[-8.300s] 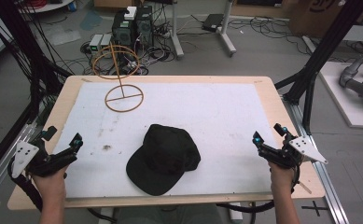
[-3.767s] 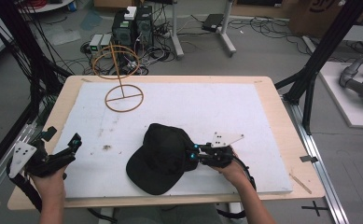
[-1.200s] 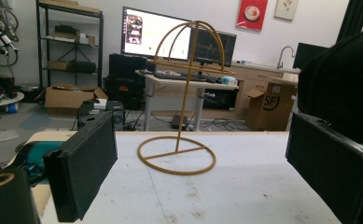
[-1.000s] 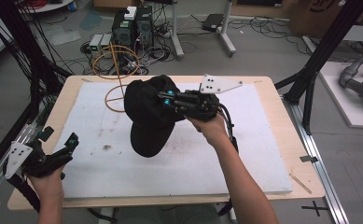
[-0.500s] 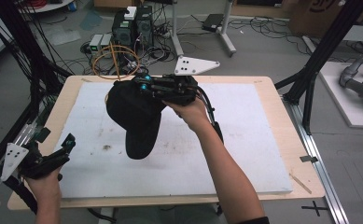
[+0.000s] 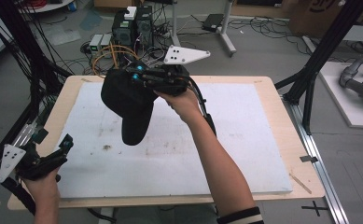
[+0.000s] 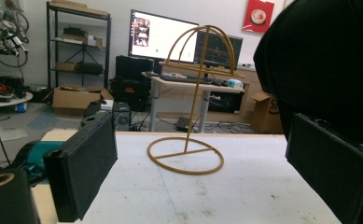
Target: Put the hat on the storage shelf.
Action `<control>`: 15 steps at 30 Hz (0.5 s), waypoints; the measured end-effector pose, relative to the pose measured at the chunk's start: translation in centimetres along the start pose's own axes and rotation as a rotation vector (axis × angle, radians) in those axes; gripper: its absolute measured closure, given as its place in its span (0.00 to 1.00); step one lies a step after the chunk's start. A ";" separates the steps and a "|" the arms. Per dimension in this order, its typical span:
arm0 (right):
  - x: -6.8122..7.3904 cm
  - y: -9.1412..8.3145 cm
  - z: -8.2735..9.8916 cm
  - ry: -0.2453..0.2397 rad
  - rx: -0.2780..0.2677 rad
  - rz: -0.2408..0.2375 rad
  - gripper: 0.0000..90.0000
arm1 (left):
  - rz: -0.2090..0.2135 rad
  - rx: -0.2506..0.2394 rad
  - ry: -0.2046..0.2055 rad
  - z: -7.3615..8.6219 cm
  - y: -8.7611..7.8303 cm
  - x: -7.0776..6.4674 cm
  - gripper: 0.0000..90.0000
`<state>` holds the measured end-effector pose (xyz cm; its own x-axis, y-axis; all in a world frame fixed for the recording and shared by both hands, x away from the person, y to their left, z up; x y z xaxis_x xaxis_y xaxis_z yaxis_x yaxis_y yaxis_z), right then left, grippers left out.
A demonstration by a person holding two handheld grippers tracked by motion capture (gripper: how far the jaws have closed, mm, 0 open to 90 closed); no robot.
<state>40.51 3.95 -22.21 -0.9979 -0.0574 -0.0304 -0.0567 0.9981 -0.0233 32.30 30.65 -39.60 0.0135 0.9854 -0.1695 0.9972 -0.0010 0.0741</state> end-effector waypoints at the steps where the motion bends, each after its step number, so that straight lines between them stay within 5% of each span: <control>1: -0.1 0.2 -0.2 -0.002 -0.002 -0.006 1.00 | -0.001 0.001 -0.001 0.0 0.0 0.0 0.10; 15: -2.2 4.4 -3.8 -0.037 0.008 -0.017 1.00 | -0.017 -0.002 -0.006 0.0 -0.4 1.0 0.10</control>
<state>42.30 8.59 -18.46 -0.9949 -0.0755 -0.0670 -0.0735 0.9968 -0.0326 31.87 31.59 -39.78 -0.0033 0.9843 -0.1764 0.9972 0.0163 0.0727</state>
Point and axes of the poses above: each handheld gripper's, and its own axes: y roughly forward along the jaws, z roughly out of its underside, x roughly to its left, the point moved 9 cm from there along y, roughly forward along the jaws, and after that the axes turned 15 degrees about -z, right-handed, at the moved point
